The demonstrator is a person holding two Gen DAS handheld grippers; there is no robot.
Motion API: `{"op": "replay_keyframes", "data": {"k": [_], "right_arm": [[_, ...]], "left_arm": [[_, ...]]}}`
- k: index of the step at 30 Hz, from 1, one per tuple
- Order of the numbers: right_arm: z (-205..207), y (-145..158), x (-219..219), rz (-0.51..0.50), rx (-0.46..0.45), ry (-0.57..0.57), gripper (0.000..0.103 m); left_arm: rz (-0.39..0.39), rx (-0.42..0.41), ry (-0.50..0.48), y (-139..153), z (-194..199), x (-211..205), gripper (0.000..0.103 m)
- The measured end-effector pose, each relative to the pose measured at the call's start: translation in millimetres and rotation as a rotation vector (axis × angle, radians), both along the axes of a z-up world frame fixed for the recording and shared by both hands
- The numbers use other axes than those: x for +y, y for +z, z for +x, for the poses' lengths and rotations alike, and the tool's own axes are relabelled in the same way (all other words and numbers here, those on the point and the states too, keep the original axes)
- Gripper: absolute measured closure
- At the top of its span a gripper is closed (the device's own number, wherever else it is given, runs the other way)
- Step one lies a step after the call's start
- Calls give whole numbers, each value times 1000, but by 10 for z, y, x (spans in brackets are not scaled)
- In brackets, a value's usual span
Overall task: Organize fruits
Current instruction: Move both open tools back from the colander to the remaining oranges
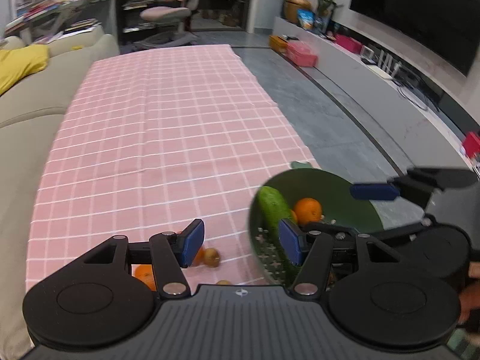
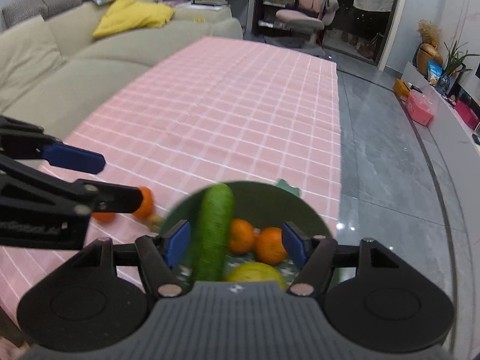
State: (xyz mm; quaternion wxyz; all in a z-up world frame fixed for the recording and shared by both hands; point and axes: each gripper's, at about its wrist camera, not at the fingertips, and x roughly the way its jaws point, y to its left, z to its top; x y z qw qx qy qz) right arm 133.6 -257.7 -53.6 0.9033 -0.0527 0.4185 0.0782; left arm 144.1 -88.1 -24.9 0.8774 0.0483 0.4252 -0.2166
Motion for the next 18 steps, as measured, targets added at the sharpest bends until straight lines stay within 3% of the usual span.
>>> {"op": "replay_keyframes", "data": {"k": [8, 18], "right_arm": [[-156, 22, 414, 82, -39, -12, 38], [-212, -127, 1092, 7, -53, 202, 39]], "left_arm": [[-23, -8, 105, 2, -79, 477, 36], [-63, 60, 169, -276, -65, 976, 36]]}}
